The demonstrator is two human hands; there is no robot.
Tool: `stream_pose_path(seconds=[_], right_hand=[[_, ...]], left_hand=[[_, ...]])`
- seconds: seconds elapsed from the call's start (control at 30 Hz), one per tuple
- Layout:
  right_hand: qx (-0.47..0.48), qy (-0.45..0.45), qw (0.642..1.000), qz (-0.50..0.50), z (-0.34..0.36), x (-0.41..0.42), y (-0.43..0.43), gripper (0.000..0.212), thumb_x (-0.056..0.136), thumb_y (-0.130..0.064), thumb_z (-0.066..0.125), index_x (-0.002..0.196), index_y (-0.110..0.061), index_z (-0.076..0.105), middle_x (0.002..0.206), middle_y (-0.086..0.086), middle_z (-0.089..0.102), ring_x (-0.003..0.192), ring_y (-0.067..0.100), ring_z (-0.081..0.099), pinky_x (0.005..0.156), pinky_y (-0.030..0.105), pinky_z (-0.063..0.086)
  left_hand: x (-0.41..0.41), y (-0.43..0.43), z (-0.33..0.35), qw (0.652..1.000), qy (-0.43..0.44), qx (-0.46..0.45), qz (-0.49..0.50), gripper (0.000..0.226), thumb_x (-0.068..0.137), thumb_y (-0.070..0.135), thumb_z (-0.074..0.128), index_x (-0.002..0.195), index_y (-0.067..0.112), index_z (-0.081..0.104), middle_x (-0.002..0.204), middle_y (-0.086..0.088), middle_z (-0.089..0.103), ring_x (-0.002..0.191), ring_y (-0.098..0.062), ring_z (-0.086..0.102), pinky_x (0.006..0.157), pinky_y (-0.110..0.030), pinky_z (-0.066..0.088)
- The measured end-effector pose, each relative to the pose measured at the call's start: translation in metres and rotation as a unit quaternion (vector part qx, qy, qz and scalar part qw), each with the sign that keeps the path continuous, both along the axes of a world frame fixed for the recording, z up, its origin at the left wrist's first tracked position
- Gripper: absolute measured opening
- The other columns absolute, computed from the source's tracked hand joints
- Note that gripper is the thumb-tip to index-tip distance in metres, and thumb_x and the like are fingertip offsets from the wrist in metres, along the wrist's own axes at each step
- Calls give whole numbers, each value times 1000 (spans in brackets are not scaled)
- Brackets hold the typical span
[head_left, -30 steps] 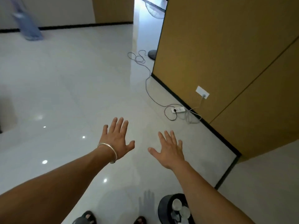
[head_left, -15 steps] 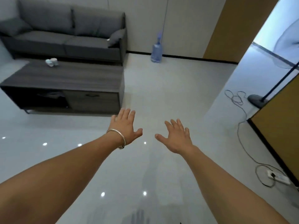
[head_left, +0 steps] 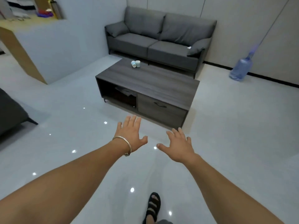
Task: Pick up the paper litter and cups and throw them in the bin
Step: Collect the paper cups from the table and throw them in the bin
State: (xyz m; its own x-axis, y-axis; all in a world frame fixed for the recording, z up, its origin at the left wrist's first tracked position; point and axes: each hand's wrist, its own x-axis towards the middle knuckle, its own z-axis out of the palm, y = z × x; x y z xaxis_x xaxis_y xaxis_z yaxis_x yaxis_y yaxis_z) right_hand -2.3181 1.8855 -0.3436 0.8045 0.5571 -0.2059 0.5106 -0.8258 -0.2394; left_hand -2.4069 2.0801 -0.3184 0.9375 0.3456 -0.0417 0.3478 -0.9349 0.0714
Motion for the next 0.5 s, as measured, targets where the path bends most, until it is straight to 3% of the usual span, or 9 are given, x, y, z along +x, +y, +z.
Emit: stream_pose_path(seconds=[0.5], right_hand=[[-22,25,989,143,3,184,269,85,84,-75,38,153,-28,20,163,1,8,150,23,-7,117,56,5]], left_hand=[[124,237,-7,988,18,-17,150,85,85,63,37,151,21,4,159,0,2,146,-21,-3,116,-47,15]])
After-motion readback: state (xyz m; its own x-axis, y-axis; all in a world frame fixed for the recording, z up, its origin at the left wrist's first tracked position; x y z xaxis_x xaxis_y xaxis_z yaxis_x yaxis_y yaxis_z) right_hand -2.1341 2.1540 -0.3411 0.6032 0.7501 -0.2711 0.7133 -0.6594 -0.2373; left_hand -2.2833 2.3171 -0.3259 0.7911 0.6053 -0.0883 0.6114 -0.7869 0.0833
